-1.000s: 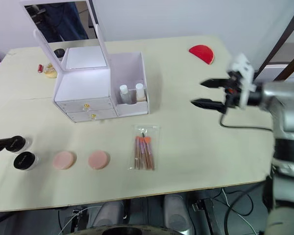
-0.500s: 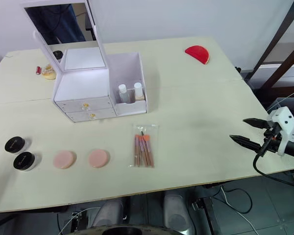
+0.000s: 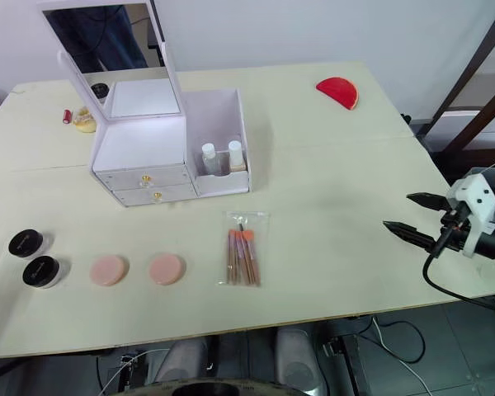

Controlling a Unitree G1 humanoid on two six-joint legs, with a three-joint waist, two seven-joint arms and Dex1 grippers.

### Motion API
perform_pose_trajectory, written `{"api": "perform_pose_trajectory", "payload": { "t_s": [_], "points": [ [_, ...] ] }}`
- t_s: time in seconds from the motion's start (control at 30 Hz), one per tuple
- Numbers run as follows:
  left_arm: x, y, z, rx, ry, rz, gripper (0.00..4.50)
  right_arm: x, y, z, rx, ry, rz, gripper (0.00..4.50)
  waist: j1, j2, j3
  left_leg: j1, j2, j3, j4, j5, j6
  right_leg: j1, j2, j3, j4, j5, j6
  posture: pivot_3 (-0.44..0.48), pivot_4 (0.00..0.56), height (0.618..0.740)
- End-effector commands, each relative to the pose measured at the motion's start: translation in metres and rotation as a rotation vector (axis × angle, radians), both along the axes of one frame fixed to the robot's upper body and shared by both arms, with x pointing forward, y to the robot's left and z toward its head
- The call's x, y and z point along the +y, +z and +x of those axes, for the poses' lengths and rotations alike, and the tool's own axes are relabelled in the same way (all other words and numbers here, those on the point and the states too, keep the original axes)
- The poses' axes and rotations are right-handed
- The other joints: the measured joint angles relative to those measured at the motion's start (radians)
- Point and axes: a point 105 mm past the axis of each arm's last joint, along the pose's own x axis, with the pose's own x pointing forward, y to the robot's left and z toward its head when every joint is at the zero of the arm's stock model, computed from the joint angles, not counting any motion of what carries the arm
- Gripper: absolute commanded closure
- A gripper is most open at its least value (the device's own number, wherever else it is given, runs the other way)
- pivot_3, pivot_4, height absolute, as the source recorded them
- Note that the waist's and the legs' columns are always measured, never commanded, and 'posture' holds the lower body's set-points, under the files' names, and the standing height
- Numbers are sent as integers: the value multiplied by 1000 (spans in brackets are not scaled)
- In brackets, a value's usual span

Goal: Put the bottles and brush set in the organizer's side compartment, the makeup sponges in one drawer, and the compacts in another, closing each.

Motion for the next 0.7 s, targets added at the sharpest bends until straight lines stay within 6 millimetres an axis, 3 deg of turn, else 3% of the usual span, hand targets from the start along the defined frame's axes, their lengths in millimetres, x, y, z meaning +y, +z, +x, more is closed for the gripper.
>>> {"api": "perform_pose_trajectory", "payload": {
  "t_s": [0.03,0.13,0.33,0.57,0.7],
  "points": [
    [-63,7,28,-25,-242,-6,0,43,21,6,-71,144,-8,39,2,0,0,0,1,1,1,0,0,0,0,1,0,0,0,0,150,739],
    [-148,2,47,-31,-491,-46,0,85,27,5,-83,275,8,39,5,-2,-1,0,2,1,1,0,0,1,1,0,0,0,0,0,150,739],
    [-247,9,50,-55,-783,-91,0,135,33,-6,-90,465,4,39,23,-2,-1,-1,1,1,0,0,1,1,2,1,0,5,0,0,150,739],
    [-300,3,53,-4,-965,-69,0,169,30,-21,-64,576,3,39,26,-2,-1,-1,1,0,2,0,1,3,4,1,0,3,1,0,150,739],
    [-324,-14,59,25,-1049,-47,1278,175,19,-22,-30,568,-16,0,26,-2,-1,-1,1,-1,5,0,2,5,4,1,0,3,2,0,150,739]
  ]
}}
